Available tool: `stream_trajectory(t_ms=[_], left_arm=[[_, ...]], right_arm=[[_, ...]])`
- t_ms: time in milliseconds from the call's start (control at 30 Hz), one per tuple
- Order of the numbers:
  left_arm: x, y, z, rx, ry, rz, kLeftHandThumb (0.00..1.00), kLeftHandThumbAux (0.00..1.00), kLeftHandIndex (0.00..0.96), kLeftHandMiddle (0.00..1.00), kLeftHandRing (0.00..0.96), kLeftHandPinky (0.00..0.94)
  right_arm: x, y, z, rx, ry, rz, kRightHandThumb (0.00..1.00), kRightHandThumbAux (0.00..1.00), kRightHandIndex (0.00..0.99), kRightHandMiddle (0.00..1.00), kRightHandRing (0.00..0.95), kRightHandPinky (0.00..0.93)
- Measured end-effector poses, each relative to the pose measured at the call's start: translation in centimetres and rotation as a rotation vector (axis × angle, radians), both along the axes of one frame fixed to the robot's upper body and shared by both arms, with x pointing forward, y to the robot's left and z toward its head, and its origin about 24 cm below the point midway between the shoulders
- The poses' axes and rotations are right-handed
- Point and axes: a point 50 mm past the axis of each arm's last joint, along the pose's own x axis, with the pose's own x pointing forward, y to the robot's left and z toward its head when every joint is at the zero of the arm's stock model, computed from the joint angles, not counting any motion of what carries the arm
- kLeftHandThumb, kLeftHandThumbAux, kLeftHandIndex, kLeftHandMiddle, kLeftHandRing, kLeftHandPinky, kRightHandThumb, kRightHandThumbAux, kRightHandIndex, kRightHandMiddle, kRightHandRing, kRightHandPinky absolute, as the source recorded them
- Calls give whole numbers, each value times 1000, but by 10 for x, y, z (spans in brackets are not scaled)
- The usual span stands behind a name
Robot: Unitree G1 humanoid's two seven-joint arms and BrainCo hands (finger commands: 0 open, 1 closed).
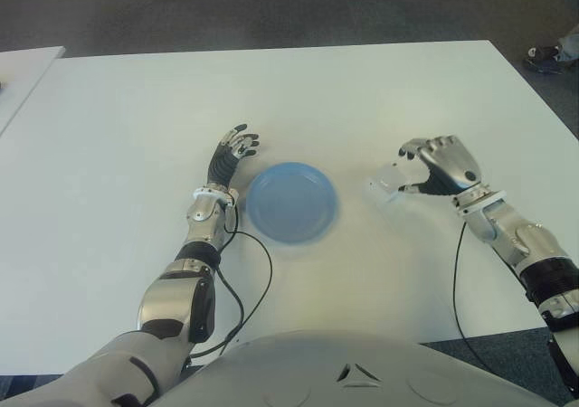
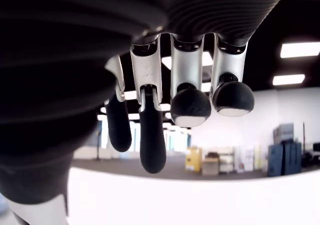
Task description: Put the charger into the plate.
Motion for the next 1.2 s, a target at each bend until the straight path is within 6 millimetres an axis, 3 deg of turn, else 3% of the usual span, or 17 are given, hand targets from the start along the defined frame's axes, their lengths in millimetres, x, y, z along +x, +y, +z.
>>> stream_trajectory(t_ms=[333,1200], left_arm=[[2,0,0,-2,7,-1,0,491,161,294,301,288],[4,-2,1,-8,13,-2,0,501,158,299,306,297]], right_arm=[[5,16,33,77,-96,44,856,675,402,540,875,849],[13,29,45,87,-129,74,856,675,402,539,869,845]])
